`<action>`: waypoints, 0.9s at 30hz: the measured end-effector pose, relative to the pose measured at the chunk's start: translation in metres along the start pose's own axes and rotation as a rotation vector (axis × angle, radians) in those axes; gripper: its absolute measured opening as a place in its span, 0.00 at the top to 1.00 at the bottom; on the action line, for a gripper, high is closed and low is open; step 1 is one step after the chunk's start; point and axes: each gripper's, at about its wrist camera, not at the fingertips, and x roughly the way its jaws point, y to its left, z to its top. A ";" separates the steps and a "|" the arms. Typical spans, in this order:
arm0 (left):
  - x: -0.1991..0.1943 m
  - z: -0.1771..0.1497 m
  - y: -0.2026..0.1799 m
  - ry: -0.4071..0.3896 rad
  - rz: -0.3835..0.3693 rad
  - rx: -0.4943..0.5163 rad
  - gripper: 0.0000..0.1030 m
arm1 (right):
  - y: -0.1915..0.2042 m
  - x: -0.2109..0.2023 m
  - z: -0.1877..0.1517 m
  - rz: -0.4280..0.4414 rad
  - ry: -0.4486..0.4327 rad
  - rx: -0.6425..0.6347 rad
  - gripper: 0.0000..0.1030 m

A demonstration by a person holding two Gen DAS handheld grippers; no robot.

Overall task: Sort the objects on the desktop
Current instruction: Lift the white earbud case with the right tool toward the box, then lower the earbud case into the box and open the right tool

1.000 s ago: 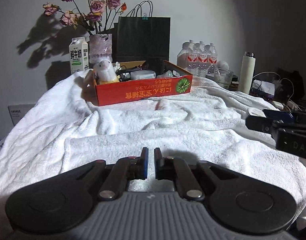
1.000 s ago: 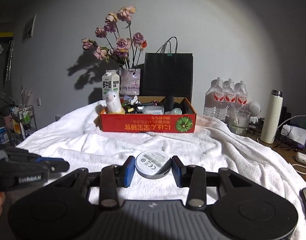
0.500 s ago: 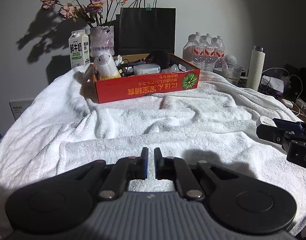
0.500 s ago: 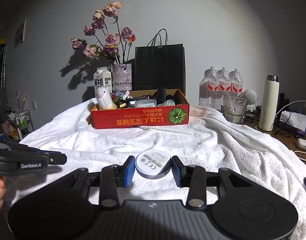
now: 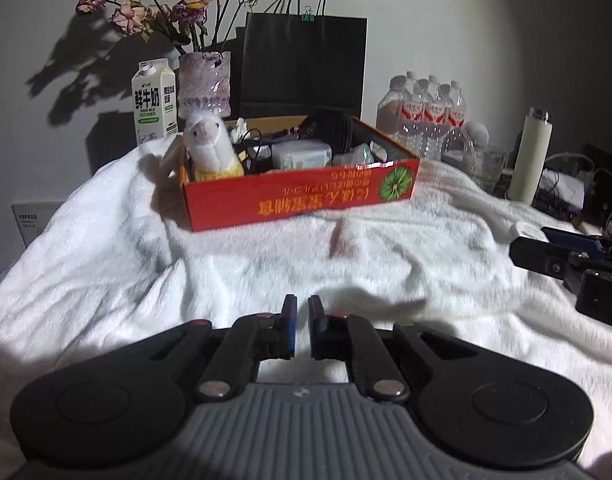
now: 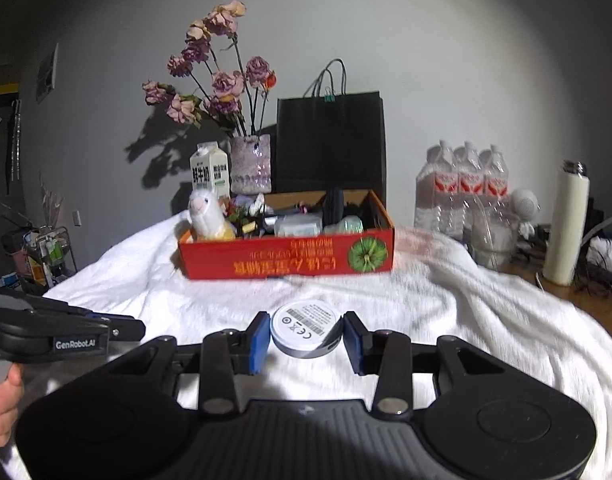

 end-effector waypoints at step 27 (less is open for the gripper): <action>0.190 0.149 0.024 0.096 -0.045 -0.083 0.72 | -0.075 0.299 0.122 -0.051 0.405 0.036 0.52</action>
